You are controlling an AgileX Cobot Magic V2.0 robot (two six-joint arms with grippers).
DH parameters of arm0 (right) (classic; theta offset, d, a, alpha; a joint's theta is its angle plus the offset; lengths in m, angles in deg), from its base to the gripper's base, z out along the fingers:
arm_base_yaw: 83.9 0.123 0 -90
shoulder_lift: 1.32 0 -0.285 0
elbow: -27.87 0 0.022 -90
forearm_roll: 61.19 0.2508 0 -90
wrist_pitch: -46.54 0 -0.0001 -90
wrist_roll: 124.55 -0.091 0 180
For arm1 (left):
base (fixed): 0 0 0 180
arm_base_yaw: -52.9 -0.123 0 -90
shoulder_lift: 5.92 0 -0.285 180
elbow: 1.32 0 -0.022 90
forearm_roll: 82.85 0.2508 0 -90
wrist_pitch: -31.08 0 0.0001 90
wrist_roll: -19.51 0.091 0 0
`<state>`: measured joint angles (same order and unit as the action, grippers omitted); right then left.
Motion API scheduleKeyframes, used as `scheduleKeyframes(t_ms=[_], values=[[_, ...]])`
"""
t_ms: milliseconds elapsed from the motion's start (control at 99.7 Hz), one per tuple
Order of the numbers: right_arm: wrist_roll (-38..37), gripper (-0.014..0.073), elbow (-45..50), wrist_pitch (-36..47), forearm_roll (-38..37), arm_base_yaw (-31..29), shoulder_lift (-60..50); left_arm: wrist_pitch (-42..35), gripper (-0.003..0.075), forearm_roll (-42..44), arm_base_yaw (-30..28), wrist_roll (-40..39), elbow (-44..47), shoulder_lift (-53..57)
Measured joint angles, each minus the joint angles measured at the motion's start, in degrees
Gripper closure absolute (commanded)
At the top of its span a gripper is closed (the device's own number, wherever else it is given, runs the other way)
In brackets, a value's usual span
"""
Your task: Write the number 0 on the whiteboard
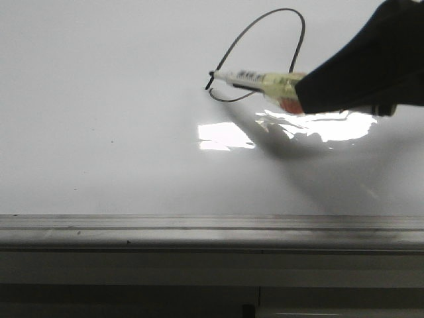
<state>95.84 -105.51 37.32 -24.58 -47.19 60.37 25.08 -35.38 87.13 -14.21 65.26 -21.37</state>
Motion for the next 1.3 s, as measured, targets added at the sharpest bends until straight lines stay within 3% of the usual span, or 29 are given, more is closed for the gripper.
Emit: scheduleKeyframes(t_ms=[120, 251, 532, 642, 913, 1013, 1184, 1304], values=[[0.00, 0.0662, 0.00, -3.84, 0.00, 1.39, -4.20, -4.75, 0.0739, 4.32, 0.00, 0.00, 0.00, -0.28], [0.10, 0.0662, 0.00, -13.30, -0.27, 2.07, -5.46, -10.84, 0.0739, 10.48, 0.00, -0.16, 0.00, -4.00], [0.10, 0.0662, -5.61, -26.82, -1.96, 2.07, -2.63, -26.94, 0.0739, 32.03, 0.00, -7.77, -2.36, -23.89], [0.10, 0.0662, -10.14, -31.74, -2.92, 2.07, 0.60, -28.54, 0.0738, 38.28, 0.00, -8.09, -6.51, -31.17], [0.10, 0.0662, -20.43, -38.48, -3.89, 2.07, 8.07, -28.56, 0.0731, 43.58, 0.12, -8.45, -14.75, -40.78], [0.10, 0.0662, -23.06, -40.04, -4.02, 2.07, 9.52, -27.59, 0.0652, 45.19, 1.82, -8.45, -16.07, -42.48], [0.10, 0.0662, -24.78, -40.79, -4.40, 2.07, 10.57, -21.16, 0.0394, 45.72, 6.08, -8.45, -16.46, -44.08], [0.10, 0.0662, -24.88, -41.01, -4.50, 2.07, 10.71, -16.14, 0.0372, 45.72, 8.55, -8.45, -16.46, -44.60]])
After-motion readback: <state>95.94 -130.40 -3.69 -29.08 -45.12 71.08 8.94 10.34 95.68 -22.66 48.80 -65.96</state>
